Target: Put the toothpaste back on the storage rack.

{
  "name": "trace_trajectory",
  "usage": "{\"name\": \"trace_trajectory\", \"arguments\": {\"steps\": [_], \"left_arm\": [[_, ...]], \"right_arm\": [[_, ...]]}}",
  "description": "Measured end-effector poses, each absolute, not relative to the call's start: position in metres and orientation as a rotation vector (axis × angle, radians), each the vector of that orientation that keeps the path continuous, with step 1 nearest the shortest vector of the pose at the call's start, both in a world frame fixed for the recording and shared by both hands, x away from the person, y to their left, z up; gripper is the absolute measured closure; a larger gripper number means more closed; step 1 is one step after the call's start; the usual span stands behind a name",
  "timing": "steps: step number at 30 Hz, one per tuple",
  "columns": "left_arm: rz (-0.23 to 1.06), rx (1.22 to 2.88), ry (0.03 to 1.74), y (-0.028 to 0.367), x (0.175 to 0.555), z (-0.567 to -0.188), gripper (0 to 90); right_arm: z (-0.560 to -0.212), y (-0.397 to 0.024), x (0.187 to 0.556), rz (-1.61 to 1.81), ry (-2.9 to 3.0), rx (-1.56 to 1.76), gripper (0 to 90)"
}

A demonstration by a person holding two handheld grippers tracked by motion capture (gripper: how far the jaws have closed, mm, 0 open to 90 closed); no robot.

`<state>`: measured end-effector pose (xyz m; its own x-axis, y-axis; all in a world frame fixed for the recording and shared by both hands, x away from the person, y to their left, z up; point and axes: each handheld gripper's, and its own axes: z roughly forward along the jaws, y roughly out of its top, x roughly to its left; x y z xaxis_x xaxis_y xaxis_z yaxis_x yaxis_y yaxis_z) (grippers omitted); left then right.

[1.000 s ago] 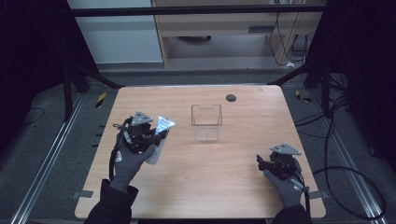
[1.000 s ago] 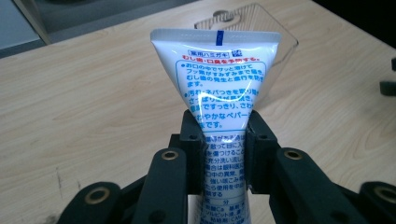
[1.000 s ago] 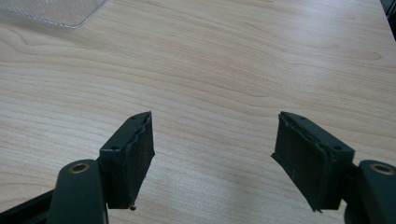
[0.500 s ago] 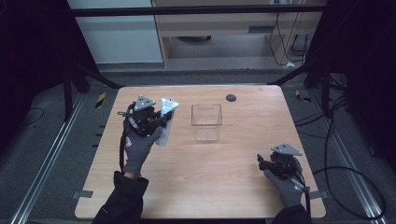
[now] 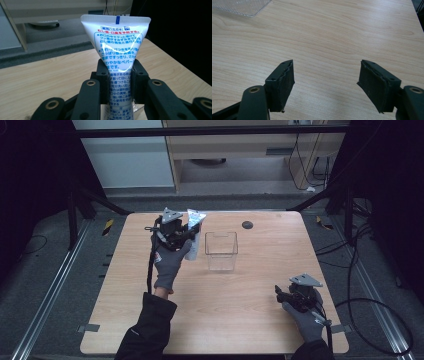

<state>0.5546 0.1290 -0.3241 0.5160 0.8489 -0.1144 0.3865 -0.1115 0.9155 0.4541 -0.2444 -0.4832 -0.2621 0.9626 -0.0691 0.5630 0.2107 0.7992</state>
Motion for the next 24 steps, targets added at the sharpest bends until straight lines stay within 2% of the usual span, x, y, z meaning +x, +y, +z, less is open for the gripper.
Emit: {"name": "trace_trajectory", "arguments": {"steps": [24], "left_arm": [[0.522, 1.679, 1.015, 0.077, 0.588, -0.330, 72.3]], "right_arm": [[-0.484, -0.249, 0.454, 0.901, 1.894, 1.419, 27.9]]}}
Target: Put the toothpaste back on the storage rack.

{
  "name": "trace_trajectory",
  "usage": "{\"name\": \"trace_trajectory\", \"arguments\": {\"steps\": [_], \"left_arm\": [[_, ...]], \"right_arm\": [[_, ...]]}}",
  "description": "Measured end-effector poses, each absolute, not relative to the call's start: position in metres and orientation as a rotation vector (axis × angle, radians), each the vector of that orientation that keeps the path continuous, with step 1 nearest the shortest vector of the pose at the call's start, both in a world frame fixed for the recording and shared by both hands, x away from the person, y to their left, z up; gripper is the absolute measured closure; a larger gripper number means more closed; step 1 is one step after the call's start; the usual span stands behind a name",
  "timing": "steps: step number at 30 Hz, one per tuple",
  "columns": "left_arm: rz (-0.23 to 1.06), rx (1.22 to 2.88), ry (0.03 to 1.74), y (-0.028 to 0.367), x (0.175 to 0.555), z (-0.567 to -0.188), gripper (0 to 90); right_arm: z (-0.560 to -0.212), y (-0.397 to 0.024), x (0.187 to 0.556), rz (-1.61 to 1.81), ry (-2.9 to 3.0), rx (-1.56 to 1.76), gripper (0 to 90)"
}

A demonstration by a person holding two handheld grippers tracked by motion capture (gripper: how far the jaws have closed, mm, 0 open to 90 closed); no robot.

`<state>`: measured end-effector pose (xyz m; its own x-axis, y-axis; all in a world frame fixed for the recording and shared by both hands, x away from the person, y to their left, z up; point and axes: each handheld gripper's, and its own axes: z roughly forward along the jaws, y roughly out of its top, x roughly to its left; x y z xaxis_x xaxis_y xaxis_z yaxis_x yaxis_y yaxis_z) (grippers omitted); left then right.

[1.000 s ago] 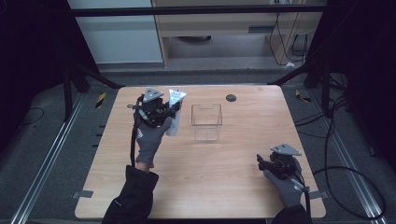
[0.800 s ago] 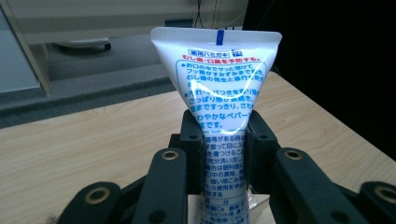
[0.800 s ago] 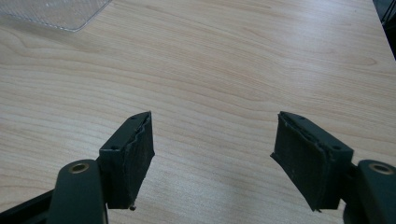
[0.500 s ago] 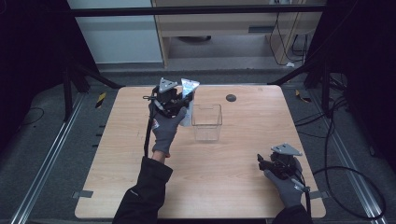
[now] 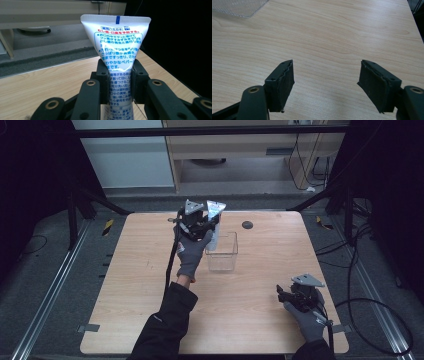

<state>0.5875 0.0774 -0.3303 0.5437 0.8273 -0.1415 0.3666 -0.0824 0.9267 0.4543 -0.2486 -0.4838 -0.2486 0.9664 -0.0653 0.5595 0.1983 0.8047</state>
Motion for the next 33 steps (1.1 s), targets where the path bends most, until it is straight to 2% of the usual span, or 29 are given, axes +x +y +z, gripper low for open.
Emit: {"name": "trace_trajectory", "arguments": {"steps": [12, 33], "left_arm": [[0.521, 1.691, 1.004, 0.056, 0.603, -0.344, 72.3], [0.531, 1.731, 1.008, 0.045, 0.617, -0.375, 72.1]], "right_arm": [[-0.484, -0.249, 0.455, 0.898, 1.895, 1.417, 27.9], [-0.485, -0.249, 0.455, 0.896, 1.896, 1.413, 28.0]]}}
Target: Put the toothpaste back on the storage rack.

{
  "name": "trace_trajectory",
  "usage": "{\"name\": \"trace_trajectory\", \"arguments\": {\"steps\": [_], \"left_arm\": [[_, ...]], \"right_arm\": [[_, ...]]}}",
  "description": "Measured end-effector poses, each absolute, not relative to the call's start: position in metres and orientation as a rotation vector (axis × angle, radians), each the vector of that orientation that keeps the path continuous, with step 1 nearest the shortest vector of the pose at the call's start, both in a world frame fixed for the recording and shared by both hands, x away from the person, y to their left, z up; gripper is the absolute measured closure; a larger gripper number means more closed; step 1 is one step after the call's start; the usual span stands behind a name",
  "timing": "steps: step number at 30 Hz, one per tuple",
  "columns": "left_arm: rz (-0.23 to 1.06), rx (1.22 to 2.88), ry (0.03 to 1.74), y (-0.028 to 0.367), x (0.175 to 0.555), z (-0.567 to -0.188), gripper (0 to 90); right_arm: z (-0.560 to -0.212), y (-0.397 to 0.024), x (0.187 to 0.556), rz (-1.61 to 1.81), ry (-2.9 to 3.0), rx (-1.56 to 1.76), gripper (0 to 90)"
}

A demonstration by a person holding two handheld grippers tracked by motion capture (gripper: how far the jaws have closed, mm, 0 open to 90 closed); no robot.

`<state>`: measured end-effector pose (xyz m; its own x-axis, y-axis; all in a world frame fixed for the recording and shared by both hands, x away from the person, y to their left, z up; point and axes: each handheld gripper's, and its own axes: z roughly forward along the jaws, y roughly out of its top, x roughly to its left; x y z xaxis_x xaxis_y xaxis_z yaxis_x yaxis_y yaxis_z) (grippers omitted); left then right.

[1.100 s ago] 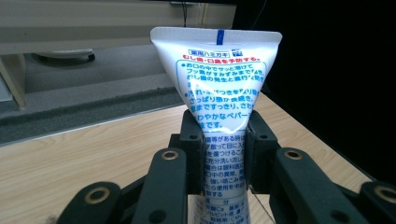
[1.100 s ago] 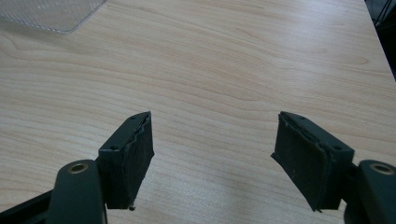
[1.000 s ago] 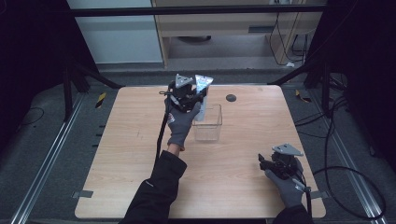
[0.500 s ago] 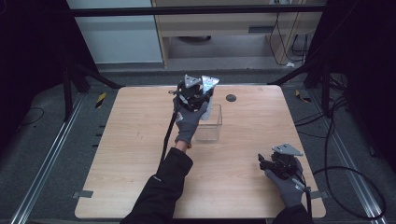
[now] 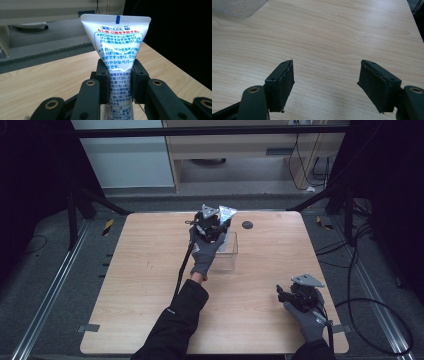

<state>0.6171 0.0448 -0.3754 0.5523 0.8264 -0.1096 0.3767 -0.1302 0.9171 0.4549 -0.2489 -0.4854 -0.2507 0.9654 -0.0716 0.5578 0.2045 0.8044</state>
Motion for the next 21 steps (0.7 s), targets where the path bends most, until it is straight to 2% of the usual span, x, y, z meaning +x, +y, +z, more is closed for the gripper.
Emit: {"name": "trace_trajectory", "arguments": {"steps": [21], "left_arm": [[0.494, 1.775, 1.022, 0.033, 0.619, -0.409, 71.7]], "right_arm": [[-0.486, -0.249, 0.455, 0.897, 1.892, 1.410, 28.0]]}}
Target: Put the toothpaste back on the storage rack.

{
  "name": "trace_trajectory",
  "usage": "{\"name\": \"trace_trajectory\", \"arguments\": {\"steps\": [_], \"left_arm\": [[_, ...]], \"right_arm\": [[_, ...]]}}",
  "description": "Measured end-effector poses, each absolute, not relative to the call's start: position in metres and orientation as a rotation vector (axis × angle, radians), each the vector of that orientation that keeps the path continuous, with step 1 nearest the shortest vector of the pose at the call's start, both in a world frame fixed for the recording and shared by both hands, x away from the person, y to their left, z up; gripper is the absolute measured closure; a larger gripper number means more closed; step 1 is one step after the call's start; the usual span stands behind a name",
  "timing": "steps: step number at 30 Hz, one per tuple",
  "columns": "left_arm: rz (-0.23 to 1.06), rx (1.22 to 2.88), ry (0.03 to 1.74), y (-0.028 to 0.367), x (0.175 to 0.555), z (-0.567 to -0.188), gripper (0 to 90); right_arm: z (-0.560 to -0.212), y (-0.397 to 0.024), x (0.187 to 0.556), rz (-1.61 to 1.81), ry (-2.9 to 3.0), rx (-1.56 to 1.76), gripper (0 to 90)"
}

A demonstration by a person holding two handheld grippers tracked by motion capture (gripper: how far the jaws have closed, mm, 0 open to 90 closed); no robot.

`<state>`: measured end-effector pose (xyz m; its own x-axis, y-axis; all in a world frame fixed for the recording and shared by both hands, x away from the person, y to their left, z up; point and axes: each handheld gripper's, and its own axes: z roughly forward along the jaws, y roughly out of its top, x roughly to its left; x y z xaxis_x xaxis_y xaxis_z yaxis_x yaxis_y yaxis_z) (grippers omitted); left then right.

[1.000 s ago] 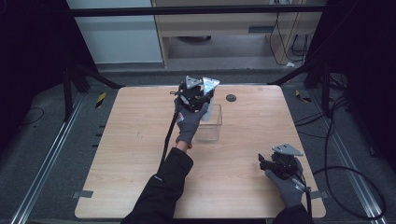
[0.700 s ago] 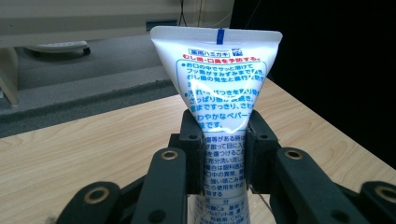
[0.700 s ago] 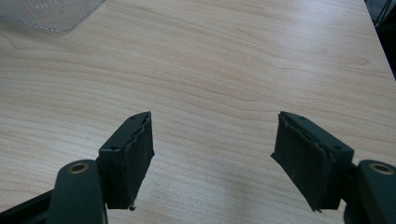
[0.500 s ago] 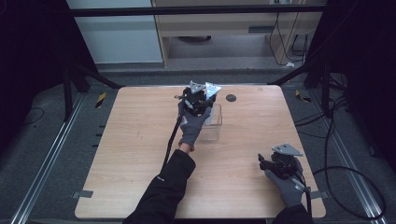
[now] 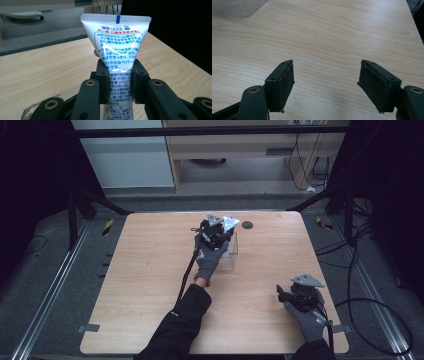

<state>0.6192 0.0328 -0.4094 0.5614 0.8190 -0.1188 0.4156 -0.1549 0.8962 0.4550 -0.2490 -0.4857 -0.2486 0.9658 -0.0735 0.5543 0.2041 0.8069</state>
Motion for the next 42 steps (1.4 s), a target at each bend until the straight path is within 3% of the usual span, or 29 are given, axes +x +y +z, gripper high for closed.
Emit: {"name": "trace_trajectory", "arguments": {"steps": [30, 37, 42], "left_arm": [[0.465, 1.928, 1.010, 0.034, 0.609, -0.432, 66.6], [0.454, 1.889, 1.000, 0.044, 0.601, -0.419, 50.2], [0.465, 1.875, 0.948, 0.061, 0.585, -0.398, 44.4]], "right_arm": [[-0.486, -0.247, 0.455, 0.892, 1.892, 1.400, 26.7], [-0.487, -0.247, 0.455, 0.889, 1.892, 1.400, 26.7], [-0.487, -0.246, 0.455, 0.885, 1.892, 1.400, 26.4]]}}
